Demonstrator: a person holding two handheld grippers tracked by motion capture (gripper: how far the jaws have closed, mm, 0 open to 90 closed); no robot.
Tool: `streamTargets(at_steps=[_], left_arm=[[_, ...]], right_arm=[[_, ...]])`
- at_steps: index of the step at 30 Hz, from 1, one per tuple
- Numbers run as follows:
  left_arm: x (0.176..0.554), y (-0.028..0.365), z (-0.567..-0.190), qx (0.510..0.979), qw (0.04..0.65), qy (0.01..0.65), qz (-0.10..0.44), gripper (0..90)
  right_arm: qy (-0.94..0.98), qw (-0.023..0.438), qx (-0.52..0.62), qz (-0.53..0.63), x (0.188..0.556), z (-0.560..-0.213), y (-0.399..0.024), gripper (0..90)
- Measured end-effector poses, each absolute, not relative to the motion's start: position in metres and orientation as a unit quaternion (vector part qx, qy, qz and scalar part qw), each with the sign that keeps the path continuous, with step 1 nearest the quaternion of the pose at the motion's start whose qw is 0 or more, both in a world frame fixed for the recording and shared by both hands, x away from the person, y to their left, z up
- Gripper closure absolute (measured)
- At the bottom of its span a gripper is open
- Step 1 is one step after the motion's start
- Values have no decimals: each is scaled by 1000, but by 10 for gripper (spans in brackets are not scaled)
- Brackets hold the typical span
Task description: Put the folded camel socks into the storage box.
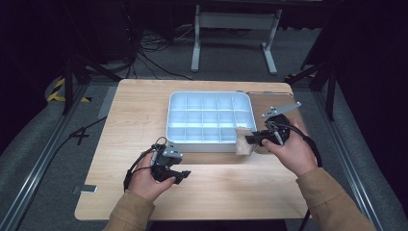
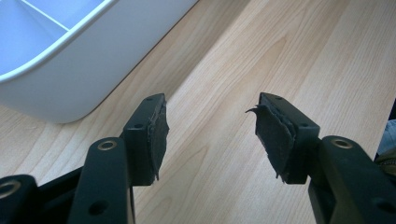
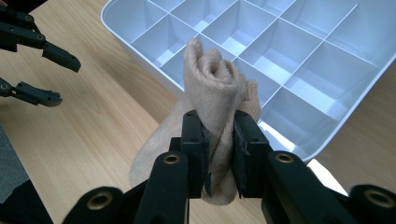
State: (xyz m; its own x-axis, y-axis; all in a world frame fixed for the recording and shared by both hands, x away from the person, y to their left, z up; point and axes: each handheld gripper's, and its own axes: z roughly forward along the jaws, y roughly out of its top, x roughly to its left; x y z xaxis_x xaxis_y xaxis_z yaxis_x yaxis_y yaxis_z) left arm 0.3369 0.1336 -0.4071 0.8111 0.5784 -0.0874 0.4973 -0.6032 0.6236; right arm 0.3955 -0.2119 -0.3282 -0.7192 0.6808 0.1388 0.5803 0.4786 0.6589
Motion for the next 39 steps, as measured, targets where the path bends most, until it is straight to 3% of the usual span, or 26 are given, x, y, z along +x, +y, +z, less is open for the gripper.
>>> streamTargets(at_steps=[20, 39], left_arm=[[328, 156, -408, 884, 330, 323, 69, 440], [330, 160, -407, 880, 339, 327, 65, 438]], right_arm=[[886, 113, 326, 309, 439, -309, -213, 762], [901, 118, 318, 271, 467, -306, -207, 761]])
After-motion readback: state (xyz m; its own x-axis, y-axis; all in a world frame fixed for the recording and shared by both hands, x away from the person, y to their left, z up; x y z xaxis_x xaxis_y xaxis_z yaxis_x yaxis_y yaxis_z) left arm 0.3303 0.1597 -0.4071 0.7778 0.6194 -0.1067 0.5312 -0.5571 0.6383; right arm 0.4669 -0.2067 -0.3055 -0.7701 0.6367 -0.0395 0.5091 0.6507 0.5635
